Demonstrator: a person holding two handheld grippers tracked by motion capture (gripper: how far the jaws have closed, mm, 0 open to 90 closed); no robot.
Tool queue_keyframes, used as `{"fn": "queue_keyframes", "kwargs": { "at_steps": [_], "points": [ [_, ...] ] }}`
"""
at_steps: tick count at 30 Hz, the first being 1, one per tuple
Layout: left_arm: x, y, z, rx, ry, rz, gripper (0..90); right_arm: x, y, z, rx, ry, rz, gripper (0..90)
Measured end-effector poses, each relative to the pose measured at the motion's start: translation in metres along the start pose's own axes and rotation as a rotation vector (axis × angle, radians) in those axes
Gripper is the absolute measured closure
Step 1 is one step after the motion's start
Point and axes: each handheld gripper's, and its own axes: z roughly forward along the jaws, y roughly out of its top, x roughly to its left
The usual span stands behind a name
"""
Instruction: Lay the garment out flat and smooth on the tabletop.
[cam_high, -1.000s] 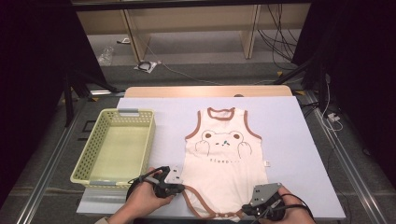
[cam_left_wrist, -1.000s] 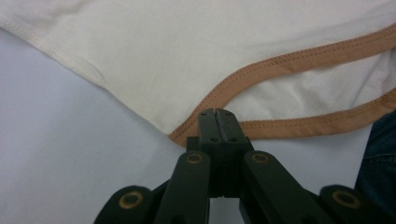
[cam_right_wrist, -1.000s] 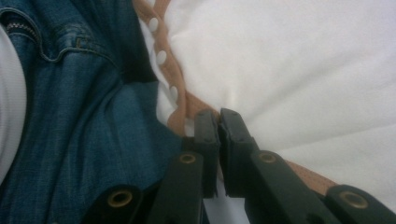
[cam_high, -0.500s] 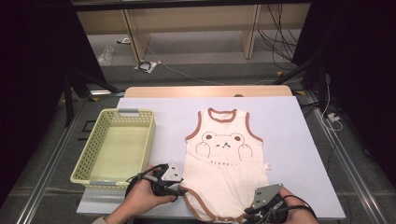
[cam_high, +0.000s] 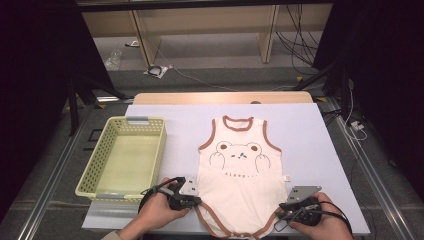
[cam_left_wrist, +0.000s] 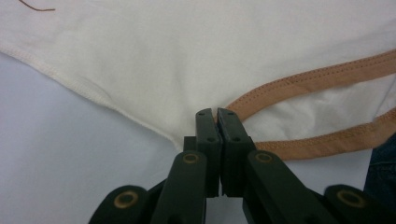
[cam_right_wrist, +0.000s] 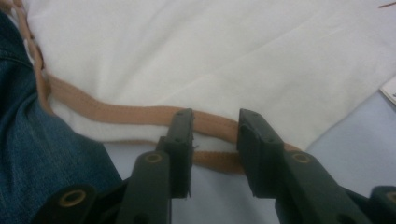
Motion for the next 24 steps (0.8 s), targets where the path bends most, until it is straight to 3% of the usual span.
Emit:
{"fn": "queue_keyframes", "kwargs": {
  "at_steps": [8, 24],
  "points": [
    [-0.002, -0.005, -0.007, 0.001, 0.005, -0.015, 89.0, 0.003, 0.0, 0.002, 0.011, 0.022, -0.008, 80.9],
    [-0.007, -0.008, -0.014, 0.003, 0.009, 0.0, 88.9, 0.006, -0.001, -0.001, 0.023, 0.051, 0.001, 87.1]
  ]
}}
